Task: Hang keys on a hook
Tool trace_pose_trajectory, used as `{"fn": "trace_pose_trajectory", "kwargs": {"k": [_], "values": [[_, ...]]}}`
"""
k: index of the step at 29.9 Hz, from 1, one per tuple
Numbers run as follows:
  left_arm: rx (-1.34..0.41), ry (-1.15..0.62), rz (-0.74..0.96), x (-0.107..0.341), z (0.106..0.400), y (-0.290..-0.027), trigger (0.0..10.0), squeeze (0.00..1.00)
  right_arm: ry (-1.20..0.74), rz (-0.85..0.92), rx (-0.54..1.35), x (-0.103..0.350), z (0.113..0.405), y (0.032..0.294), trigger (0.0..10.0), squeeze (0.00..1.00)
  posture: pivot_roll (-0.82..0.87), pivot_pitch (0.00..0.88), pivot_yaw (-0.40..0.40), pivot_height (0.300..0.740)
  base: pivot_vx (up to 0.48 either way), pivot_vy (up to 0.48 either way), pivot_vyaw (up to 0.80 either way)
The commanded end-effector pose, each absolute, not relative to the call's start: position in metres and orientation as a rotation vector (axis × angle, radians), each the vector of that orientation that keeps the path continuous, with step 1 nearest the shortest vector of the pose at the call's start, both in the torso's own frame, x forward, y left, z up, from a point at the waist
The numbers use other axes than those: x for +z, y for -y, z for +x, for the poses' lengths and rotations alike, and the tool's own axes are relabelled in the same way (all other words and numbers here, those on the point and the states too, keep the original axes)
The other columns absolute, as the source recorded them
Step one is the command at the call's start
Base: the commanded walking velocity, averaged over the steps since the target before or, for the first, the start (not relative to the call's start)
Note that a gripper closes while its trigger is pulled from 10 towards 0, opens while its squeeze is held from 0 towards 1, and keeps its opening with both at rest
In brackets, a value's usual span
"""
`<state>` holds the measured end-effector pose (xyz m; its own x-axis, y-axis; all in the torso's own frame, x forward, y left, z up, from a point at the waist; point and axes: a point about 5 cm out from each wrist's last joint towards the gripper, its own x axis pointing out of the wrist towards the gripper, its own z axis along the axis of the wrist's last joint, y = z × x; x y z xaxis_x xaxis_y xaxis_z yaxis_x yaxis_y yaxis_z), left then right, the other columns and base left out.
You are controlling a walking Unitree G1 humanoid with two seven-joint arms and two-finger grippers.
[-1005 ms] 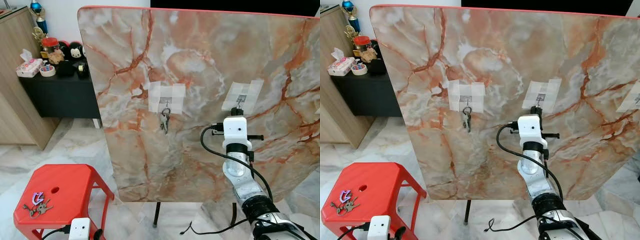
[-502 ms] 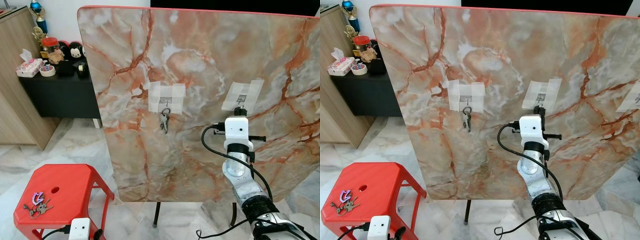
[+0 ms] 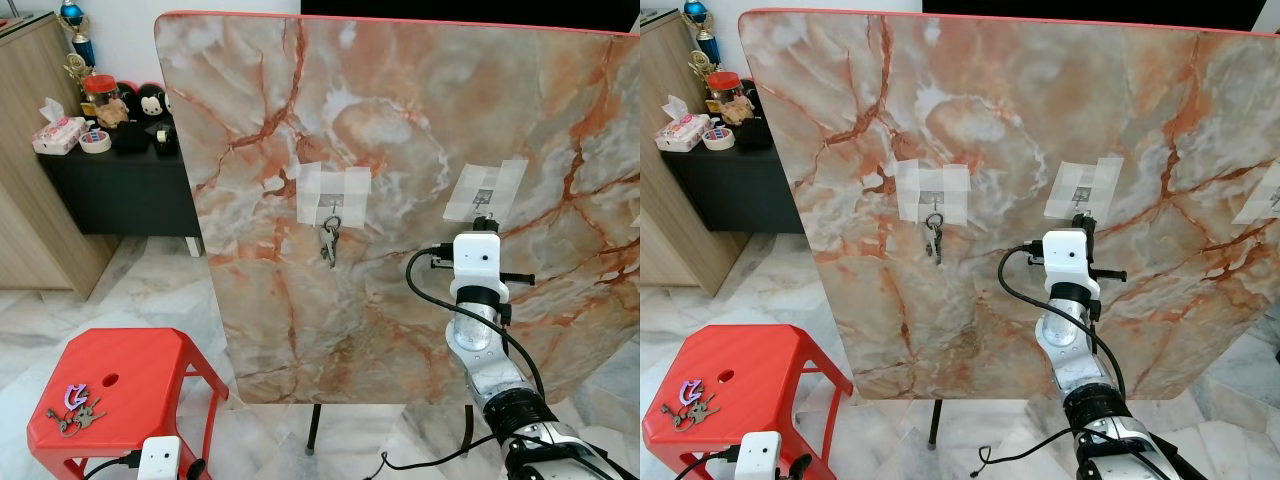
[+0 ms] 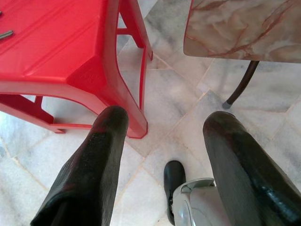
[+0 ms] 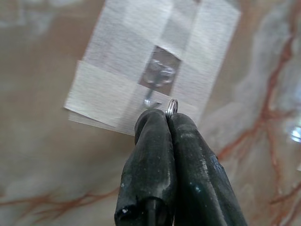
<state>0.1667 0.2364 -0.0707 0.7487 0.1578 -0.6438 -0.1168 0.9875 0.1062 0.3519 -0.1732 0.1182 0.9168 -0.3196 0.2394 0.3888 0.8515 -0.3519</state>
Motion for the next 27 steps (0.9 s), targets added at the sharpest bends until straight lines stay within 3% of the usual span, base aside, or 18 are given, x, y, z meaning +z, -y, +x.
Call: {"fn": "trace_pose_trajectory", "kwargs": {"k": [1, 27], "values": [[0.147, -0.728, 0.062, -0.0726, 0.1634, -0.237, 10.0, 0.0, 0.165, -0.403, -0.385, 0.12, 0.354, 0.1761, 10.0, 0.0, 0.06, 0.0, -0.065, 0.74, 0.0, 0.0, 0.0], [0.12, -0.716, 0.061, -0.0724, 0.1651, -0.2319, 10.0, 0.0, 0.164, -0.505, -0.32, 0.1199, 0.357, 0.1702, 10.0, 0.0, 0.06, 0.0, -0.069, 0.74, 0.0, 0.0, 0.0]]}}
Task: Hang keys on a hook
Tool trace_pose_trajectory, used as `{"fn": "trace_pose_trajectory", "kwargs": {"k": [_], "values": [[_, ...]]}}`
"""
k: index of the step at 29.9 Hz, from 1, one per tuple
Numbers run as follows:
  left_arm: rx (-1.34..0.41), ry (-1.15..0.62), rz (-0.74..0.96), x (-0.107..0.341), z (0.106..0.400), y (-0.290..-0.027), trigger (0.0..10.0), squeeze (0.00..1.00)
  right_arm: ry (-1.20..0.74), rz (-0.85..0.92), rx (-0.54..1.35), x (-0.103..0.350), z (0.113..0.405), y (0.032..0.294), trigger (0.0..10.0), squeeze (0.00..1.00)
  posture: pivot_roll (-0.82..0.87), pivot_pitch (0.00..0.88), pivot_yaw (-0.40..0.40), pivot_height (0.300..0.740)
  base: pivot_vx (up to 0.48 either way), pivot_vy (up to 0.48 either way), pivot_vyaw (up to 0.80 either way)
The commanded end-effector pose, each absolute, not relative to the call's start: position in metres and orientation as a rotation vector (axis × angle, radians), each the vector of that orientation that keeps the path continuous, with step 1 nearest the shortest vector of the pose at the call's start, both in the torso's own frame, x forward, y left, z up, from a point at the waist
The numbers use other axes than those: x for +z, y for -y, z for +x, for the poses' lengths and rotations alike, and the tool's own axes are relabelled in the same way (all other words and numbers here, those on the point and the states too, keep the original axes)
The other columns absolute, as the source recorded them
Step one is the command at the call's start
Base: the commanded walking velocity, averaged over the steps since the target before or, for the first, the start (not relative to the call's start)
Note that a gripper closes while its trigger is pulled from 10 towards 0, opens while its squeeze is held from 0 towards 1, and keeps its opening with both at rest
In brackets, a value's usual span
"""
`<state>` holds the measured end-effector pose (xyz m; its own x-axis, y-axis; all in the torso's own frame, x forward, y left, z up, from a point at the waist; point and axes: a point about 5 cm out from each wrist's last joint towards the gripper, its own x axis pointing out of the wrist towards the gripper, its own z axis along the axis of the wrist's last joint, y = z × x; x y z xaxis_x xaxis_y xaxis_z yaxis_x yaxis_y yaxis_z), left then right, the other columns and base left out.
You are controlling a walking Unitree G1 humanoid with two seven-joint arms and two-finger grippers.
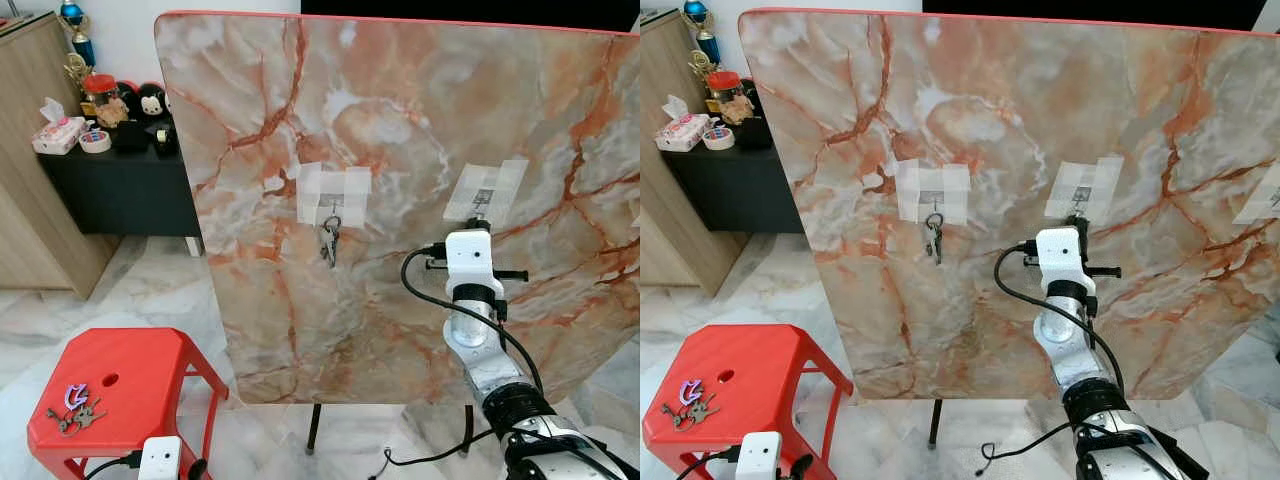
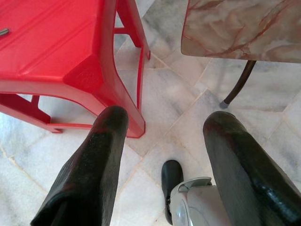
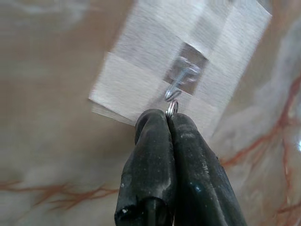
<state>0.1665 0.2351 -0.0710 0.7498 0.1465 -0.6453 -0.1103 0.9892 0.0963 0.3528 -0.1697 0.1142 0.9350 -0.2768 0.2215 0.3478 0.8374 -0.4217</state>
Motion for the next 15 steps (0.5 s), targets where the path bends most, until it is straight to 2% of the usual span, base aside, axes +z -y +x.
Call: {"fn": "trace_pose_trajectory", "kwargs": {"k": [1, 15], "values": [[0.119, -0.716, 0.061, -0.0725, 0.1651, -0.2317, 10.0, 0.0, 0.171, -0.518, -0.316, 0.1206, 0.3571, 0.1695, 10.0, 0.0, 0.06, 0.0, -0.069, 0.74, 0.0, 0.0, 0.0], [0.114, -0.724, 0.063, -0.0735, 0.1635, -0.231, 10.0, 0.0, 0.191, -0.529, -0.393, 0.1224, 0.3544, 0.176, 10.0, 0.0, 0.06, 0.0, -0.07, 0.74, 0.0, 0.0, 0.0]]}}
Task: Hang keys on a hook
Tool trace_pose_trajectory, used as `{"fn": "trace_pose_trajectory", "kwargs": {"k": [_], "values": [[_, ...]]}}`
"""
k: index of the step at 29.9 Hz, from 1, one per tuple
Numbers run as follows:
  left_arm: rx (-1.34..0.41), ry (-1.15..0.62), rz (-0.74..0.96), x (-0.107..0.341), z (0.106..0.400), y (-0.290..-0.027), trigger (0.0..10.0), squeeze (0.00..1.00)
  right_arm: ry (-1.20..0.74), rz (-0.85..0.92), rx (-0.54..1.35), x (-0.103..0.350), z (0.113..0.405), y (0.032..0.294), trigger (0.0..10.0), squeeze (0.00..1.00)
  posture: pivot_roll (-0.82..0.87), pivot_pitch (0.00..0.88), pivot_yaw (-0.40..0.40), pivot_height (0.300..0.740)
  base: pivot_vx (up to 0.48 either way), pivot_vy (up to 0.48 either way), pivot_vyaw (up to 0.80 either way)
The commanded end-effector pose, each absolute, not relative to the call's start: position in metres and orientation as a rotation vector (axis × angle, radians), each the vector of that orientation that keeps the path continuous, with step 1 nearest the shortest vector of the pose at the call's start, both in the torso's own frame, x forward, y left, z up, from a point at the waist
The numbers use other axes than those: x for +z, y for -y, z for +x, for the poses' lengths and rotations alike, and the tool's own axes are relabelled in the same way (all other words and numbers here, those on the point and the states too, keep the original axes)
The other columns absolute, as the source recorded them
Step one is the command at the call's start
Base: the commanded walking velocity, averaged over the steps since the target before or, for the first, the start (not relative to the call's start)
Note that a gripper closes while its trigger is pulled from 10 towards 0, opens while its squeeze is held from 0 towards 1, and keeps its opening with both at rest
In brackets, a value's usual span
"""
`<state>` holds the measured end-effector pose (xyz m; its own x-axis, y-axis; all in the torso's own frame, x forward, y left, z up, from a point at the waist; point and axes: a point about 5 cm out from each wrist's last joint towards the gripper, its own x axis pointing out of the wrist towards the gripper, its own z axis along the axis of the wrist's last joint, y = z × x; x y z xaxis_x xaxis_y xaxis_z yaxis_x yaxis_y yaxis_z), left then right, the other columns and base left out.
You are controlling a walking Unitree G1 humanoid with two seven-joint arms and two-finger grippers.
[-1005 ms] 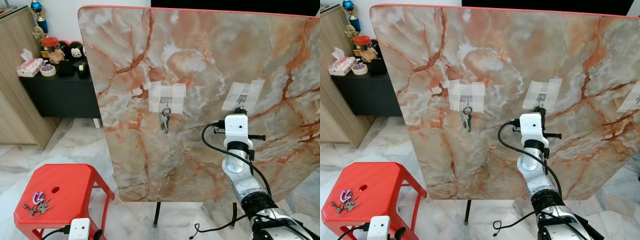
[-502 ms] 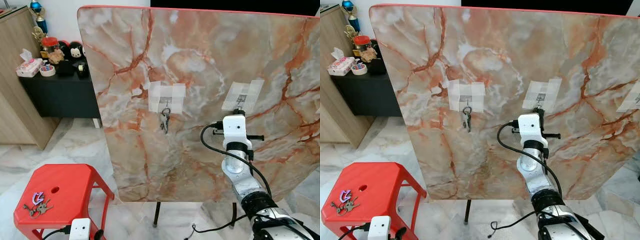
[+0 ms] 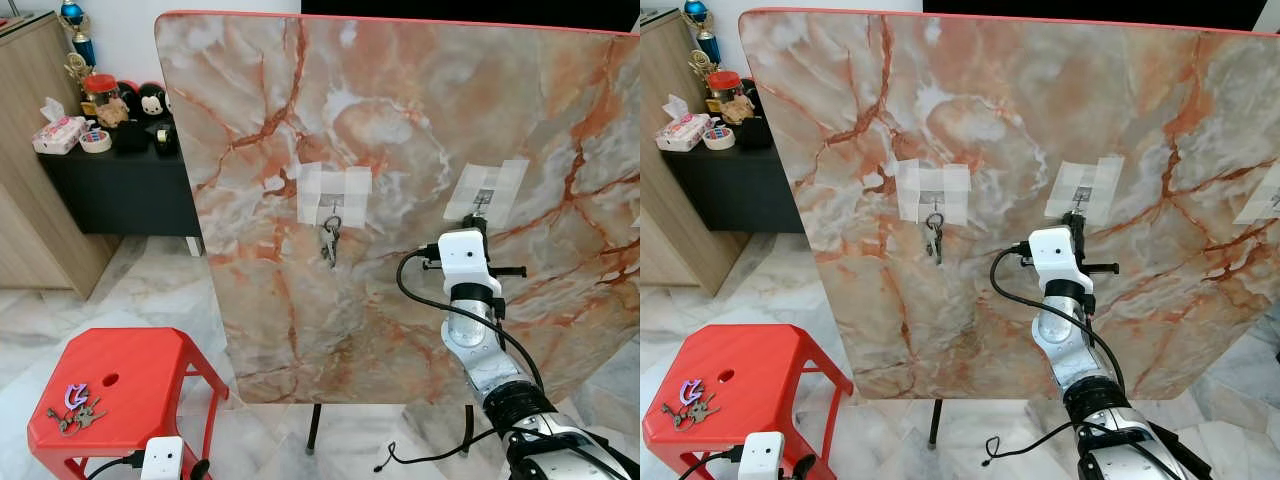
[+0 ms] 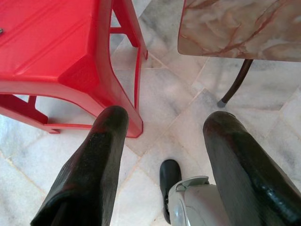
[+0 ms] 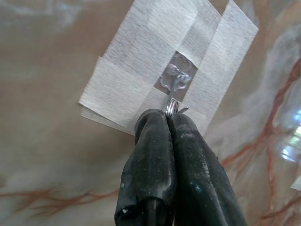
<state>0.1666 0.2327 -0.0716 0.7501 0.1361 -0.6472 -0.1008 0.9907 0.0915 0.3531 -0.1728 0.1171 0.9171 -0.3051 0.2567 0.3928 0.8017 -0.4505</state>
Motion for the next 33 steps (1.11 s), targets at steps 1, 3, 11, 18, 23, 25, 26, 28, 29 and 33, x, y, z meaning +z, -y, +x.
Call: {"fn": "trace_pose_trajectory", "kwargs": {"k": [1, 3, 11, 18, 23, 25, 26, 28, 29, 33], "values": [[0.113, -0.726, 0.064, -0.074, 0.163, -0.231, 10.0, 0.0, 0.19, -0.529, -0.392, 0.122, 0.354, 0.176, 10.0, 0.0, 0.06, 0.0, -0.07, 0.74, 0.0, 0.0, 0.0], [0.113, -0.726, 0.064, -0.074, 0.163, -0.231, 10.0, 0.0, 0.19, -0.529, -0.391, 0.122, 0.354, 0.176, 10.0, 0.0, 0.06, 0.0, -0.069, 0.74, 0.0, 0.0, 0.0], [0.109, -0.723, 0.065, -0.073, 0.164, -0.23, 10.0, 0.0, 0.173, -0.512, -0.367, 0.115, 0.351, 0.17, 10.0, 0.0, 0.06, 0.0, -0.069, 0.74, 0.0, 0.0, 0.0], [0.107, -0.721, 0.067, -0.073, 0.164, -0.229, 10.0, 0.0, 0.173, -0.469, -0.302, 0.113, 0.351, 0.16, 10.0, 0.0, 0.06, 0.0, -0.066, 0.74, 0.0, 0.0, 0.0], [0.108, -0.722, 0.067, -0.073, 0.164, -0.229, 10.0, 0.0, 0.167, -0.466, -0.327, 0.114, 0.352, 0.164, 10.0, 0.0, 0.06, 0.0, -0.068, 0.74, 0.0, 0.0, 0.0], [0.108, -0.723, 0.068, -0.074, 0.164, -0.23, 10.0, 0.0, 0.158, -0.472, -0.353, 0.113, 0.351, 0.168, 10.0, 0.0, 0.06, 0.0, -0.068, 0.74, 0.0, 0.0, 0.0], [0.109, -0.724, 0.069, -0.074, 0.164, -0.23, 10.0, 0.0, 0.156, -0.474, -0.364, 0.113, 0.351, 0.17, 10.0, 0.0, 0.06, 0.0, -0.068, 0.74, 0.0, 0.0, 0.0], [0.11, -0.727, 0.07, -0.074, 0.163, -0.23, 10.0, 0.0, 0.154, -0.478, -0.39, 0.112, 0.35, 0.173, 10.0, 0.0, 0.06, 0.0, -0.068, 0.74, 0.0, 0.0, 0.0], [0.111, -0.727, 0.069, -0.074, 0.163, -0.23, 10.0, 0.0, 0.153, -0.477, -0.4, 0.112, 0.349, 0.174, 10.0, 0.0, 0.06, 0.0, -0.07, 0.74, 0.0, 0.0, 0.0], [0.111, -0.728, 0.068, -0.074, 0.163, -0.23, 10.0, 0.0, 0.154, -0.481, -0.425, 0.111, 0.347, 0.177, 10.0, 0.0, 0.06, 0.0, -0.07, 0.74, 0.0, 0.0, 0.0]]}}
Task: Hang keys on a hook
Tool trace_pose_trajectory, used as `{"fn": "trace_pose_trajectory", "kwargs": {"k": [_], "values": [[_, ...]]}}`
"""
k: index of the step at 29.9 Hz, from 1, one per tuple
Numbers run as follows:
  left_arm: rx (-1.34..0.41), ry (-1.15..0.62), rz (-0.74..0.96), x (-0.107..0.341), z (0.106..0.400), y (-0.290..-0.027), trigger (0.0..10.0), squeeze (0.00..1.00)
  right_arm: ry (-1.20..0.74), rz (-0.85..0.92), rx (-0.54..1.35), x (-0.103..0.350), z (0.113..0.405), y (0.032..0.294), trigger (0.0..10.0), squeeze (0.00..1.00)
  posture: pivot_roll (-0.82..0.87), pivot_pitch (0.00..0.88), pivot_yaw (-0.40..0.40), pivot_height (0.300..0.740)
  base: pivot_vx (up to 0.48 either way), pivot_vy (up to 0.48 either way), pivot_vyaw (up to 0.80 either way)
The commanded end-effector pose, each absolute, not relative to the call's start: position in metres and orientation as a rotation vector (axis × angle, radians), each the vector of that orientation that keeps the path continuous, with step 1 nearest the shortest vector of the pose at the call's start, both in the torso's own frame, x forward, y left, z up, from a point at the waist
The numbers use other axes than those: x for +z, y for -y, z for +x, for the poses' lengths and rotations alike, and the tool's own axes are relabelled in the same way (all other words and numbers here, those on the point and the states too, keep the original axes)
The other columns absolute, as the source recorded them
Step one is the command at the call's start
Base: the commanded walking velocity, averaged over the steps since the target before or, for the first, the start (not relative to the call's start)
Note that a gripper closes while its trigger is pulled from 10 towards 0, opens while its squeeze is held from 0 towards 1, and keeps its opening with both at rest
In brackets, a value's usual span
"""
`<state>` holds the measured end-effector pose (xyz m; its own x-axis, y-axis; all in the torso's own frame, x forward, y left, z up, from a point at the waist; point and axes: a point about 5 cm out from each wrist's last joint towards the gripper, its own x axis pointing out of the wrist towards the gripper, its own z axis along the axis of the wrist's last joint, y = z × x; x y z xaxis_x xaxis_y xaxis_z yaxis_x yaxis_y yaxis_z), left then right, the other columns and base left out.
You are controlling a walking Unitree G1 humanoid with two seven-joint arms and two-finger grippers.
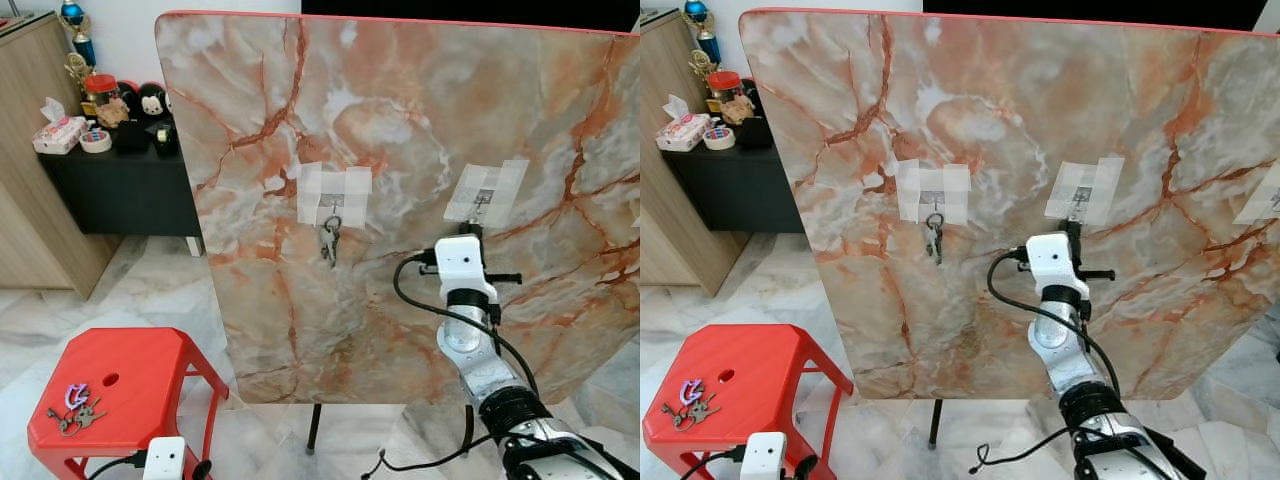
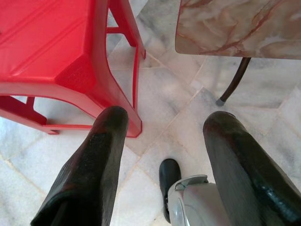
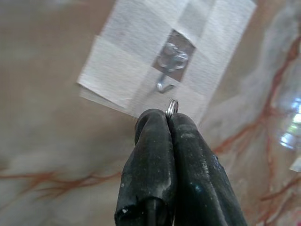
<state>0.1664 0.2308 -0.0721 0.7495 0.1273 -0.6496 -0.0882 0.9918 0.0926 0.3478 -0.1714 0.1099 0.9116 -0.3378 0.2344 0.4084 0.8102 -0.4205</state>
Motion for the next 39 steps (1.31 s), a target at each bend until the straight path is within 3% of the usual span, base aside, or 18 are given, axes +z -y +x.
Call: {"fn": "trace_pose_trajectory", "kwargs": {"k": [1, 39], "values": [[0.11, -0.727, 0.068, -0.074, 0.163, -0.23, 10.0, 0.0, 0.154, -0.483, -0.427, 0.111, 0.346, 0.177, 10.0, 0.0, 0.06, 0.0, -0.07, 0.74, 0.0, 0.0, 0.0], [0.111, -0.719, 0.068, -0.073, 0.165, -0.23, 10.0, 0.0, 0.238, -0.549, -0.417, 0.127, 0.352, 0.177, 10.0, 0.0, 0.06, 0.0, -0.068, 0.74, 0.0, 0.0, 0.0]]}}
